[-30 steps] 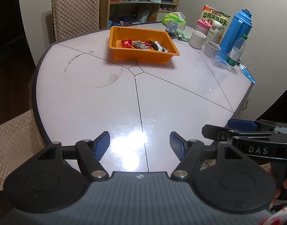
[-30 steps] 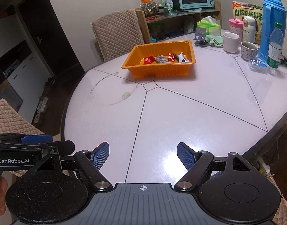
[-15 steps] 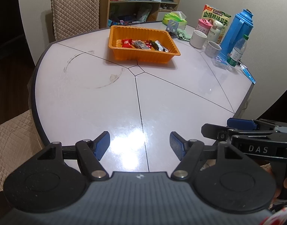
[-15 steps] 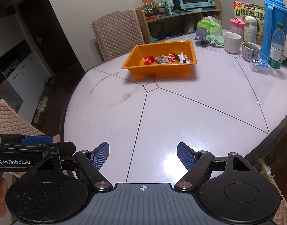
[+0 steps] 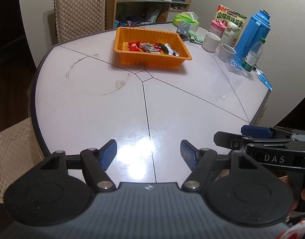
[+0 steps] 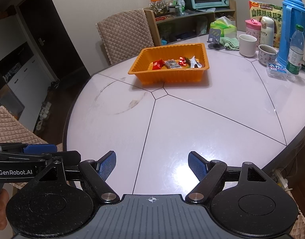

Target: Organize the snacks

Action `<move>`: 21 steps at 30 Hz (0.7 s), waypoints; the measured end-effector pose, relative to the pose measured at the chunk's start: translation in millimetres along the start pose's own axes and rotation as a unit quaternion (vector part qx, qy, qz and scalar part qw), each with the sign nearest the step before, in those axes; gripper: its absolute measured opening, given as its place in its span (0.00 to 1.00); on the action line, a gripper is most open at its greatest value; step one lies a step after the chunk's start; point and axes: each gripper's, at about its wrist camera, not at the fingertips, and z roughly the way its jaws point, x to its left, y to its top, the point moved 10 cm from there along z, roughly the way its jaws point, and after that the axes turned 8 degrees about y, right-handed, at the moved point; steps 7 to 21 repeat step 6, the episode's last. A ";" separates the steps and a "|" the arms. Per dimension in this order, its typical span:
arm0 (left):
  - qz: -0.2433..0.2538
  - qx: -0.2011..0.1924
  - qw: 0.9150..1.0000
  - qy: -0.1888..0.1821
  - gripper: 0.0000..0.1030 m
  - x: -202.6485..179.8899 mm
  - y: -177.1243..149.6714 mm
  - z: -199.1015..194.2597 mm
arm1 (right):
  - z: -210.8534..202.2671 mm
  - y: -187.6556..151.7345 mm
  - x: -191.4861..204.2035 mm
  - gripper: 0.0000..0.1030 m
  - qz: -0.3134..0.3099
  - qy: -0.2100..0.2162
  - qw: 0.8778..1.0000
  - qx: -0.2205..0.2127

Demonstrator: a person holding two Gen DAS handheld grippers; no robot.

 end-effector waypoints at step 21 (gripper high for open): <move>0.001 0.004 1.000 -0.001 0.66 -5.3 6.6 5.7 | 0.9 3.8 -2.7 0.77 0.002 -0.001 1.000 0.002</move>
